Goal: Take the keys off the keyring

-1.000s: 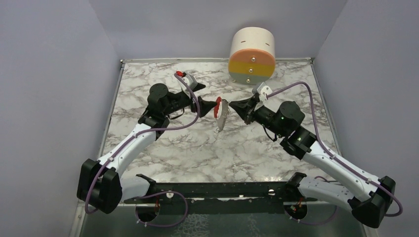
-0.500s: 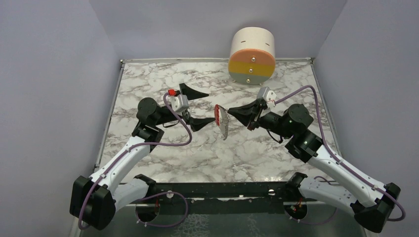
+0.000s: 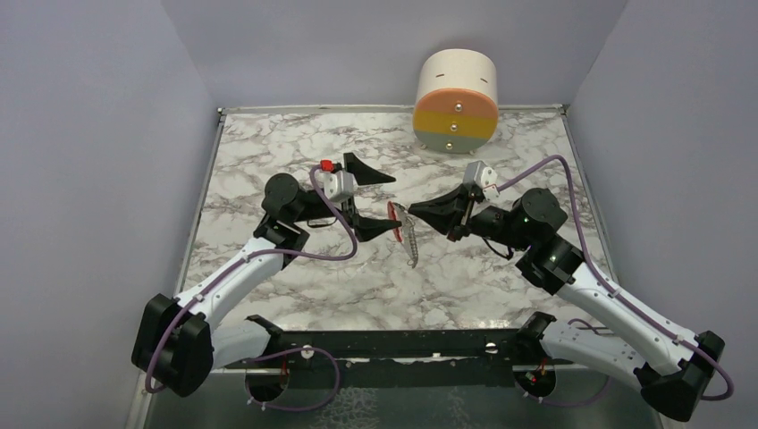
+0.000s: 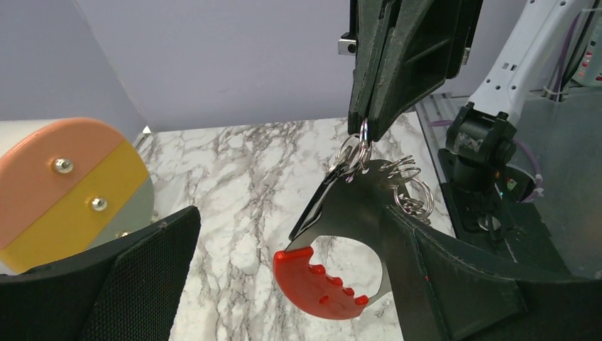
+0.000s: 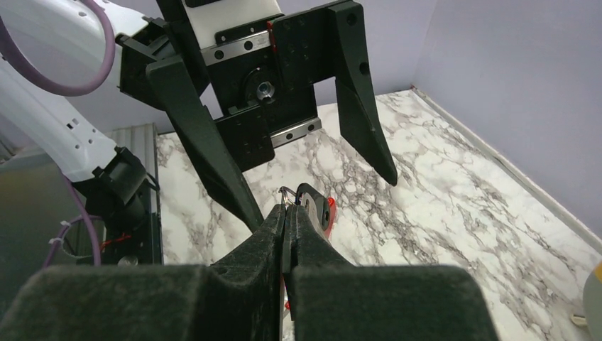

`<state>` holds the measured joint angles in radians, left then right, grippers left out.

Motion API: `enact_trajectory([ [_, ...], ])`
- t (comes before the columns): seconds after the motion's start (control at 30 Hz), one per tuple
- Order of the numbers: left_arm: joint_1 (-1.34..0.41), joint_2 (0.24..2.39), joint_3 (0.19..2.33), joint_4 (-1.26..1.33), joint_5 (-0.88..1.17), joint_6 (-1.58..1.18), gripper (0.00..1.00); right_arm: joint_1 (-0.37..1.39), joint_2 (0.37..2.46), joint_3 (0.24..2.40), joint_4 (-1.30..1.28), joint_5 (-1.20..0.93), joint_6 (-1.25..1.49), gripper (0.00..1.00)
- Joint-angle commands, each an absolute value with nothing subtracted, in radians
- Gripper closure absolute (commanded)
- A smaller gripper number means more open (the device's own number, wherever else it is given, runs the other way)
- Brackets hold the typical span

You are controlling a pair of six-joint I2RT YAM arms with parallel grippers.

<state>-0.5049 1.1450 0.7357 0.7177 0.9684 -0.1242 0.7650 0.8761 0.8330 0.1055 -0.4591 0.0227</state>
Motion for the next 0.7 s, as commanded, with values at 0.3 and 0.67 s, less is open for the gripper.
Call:
enact_trajectory([
  [0.3,-0.540,1.202,0.704,0.861,0.977,-0.222,0.01,0.771,0.827,0.871,0.195,-0.497,0.040,0.99],
  [0.67,-0.548,1.303,0.639,1.392,0.966,-0.555,0.01,0.771,0.838,0.847,0.222,-0.507,0.055,0.99],
])
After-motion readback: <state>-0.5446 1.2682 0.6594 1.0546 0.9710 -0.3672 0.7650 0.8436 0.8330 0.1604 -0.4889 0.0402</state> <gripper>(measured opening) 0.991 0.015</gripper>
